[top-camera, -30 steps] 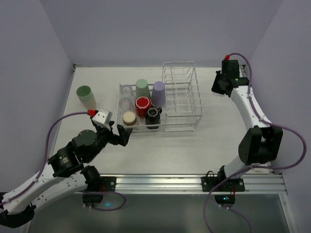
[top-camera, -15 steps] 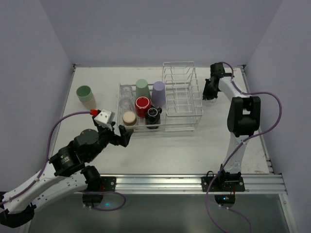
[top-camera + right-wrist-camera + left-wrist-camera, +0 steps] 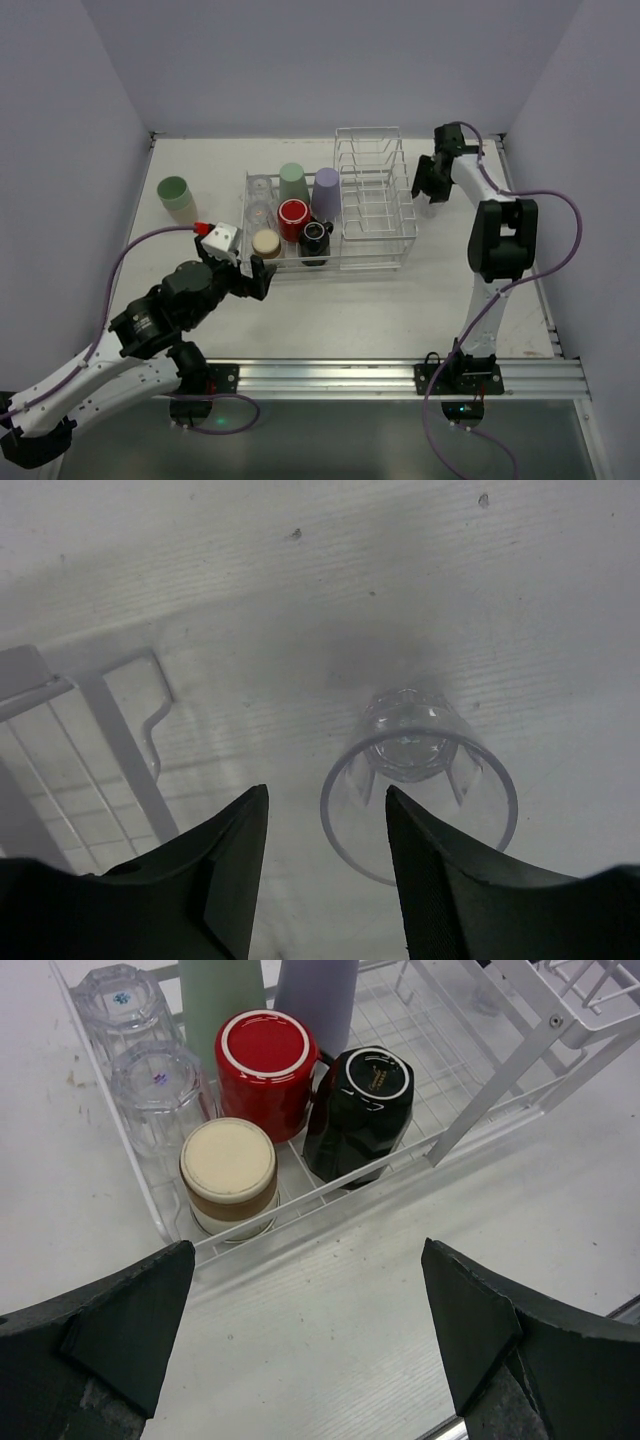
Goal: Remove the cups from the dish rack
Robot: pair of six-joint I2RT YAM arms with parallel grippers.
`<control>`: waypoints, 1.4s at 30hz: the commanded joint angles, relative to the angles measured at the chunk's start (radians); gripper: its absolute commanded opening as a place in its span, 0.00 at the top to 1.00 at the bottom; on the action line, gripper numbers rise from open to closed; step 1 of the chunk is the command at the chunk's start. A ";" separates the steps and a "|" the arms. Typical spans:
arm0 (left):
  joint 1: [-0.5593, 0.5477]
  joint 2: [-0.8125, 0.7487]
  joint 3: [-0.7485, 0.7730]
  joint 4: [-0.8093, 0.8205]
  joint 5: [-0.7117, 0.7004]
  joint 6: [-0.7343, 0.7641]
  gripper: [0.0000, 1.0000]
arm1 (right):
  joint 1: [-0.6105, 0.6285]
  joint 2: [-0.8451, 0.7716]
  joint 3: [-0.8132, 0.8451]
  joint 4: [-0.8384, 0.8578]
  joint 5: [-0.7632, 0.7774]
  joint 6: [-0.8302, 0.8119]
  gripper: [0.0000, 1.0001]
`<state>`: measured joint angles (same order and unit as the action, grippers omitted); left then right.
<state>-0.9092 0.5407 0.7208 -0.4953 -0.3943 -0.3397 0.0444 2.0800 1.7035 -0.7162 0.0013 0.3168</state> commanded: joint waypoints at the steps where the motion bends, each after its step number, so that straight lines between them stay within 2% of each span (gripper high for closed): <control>1: 0.009 0.030 0.002 0.001 -0.023 0.024 0.00 | -0.005 -0.139 0.021 0.030 -0.060 0.008 0.46; 5: 0.009 0.073 0.012 -0.008 -0.075 0.007 0.00 | -0.005 -0.308 -0.121 0.170 -0.109 0.059 0.43; 7: 0.009 0.112 0.029 -0.020 -0.087 -0.016 0.00 | -0.005 -0.450 -0.207 0.251 -0.148 0.108 0.42; 9: 0.009 0.151 0.048 -0.034 -0.110 -0.039 0.00 | -0.005 -0.614 -0.371 0.406 -0.196 0.165 0.36; 12: 0.009 0.235 0.083 -0.031 -0.118 -0.079 0.00 | -0.002 -0.774 -0.594 0.602 -0.240 0.254 0.35; 13: 0.009 0.276 0.089 0.007 -0.107 -0.084 0.01 | -0.001 -0.873 -0.645 0.644 -0.266 0.275 0.35; 15: 0.009 0.324 0.107 0.052 -0.080 -0.084 0.02 | 0.005 -0.967 -0.789 0.750 -0.277 0.327 0.35; 16: 0.009 0.373 0.115 0.093 -0.071 -0.081 0.03 | 0.006 -1.048 -0.826 0.767 -0.280 0.335 0.35; 19: 0.009 0.474 0.158 0.168 -0.063 -0.052 0.06 | 0.014 -1.156 -0.935 0.793 -0.300 0.349 0.35; 23: 0.012 0.577 0.189 0.273 -0.031 -0.016 0.05 | 0.015 -1.331 -1.045 0.784 -0.348 0.347 0.35; 30: 0.058 0.720 0.269 0.305 0.015 -0.016 0.00 | 0.017 -1.471 -1.102 0.764 -0.359 0.327 0.34; 35: 0.118 0.749 0.244 0.388 0.113 -0.005 0.00 | 0.017 -1.469 -1.119 0.791 -0.405 0.337 0.32; 42: 0.156 0.719 0.085 0.634 0.222 -0.002 0.00 | 0.017 -1.460 -1.133 0.814 -0.423 0.343 0.32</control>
<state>-0.7616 1.2911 0.8764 -0.0387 -0.2367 -0.3550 0.0605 0.6155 0.5709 0.0463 -0.3908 0.6487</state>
